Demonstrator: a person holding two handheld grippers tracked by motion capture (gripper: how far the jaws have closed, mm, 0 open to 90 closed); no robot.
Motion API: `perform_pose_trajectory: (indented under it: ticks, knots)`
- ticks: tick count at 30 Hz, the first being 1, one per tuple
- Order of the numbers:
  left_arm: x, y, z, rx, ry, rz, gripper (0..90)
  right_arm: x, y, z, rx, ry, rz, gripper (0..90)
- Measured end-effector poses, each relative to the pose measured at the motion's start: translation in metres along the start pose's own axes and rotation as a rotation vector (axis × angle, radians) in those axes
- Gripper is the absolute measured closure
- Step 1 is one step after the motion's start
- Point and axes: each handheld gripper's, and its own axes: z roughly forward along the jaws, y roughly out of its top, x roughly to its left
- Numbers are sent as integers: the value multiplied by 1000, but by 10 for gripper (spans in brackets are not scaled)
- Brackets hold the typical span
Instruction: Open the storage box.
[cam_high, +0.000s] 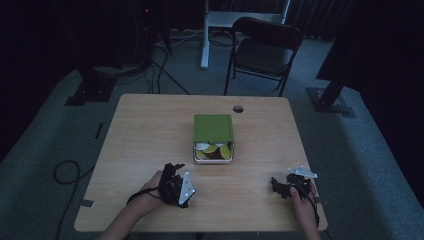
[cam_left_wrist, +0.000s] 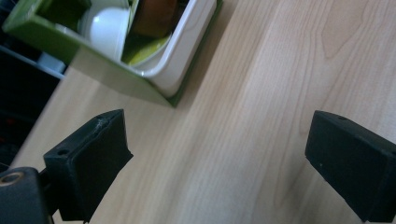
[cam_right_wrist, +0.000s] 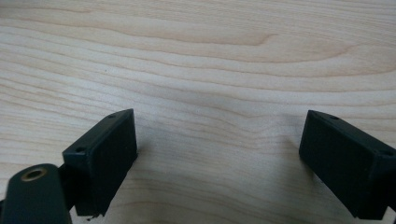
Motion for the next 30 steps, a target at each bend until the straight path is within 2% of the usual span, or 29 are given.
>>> perform_pose_trajectory:
  ticks: [2,6,7,12,15,16,20,22,24,28,30]
  knots:
    - [-3,3,3,4,18,30,60,0,0,0,0,0,0,107]
    - [-4,9,6,9,28,56,61,0,0,0,0,0,0,107]
    - [-5,10,7,12,44,66,61,0,0,0,0,0,0,106]
    - [-9,13,14,35,106,154,61,0,0,0,0,0,0,107]
    - [-11,16,18,45,125,194,64,0,0,0,0,0,0,107]
    - [-12,17,19,46,129,209,96,0,0,0,0,0,0,107]
    - [-15,22,25,45,136,234,112,0,0,0,0,0,0,107]
    - [-17,25,27,41,150,241,114,0,0,0,0,0,0,107]
    - [-18,28,30,37,174,267,129,0,0,0,0,0,0,107]
    - [-19,37,36,32,179,284,145,0,0,0,-1,1,0,107]
    - [-20,40,40,39,198,305,146,0,0,0,-1,2,1,107]
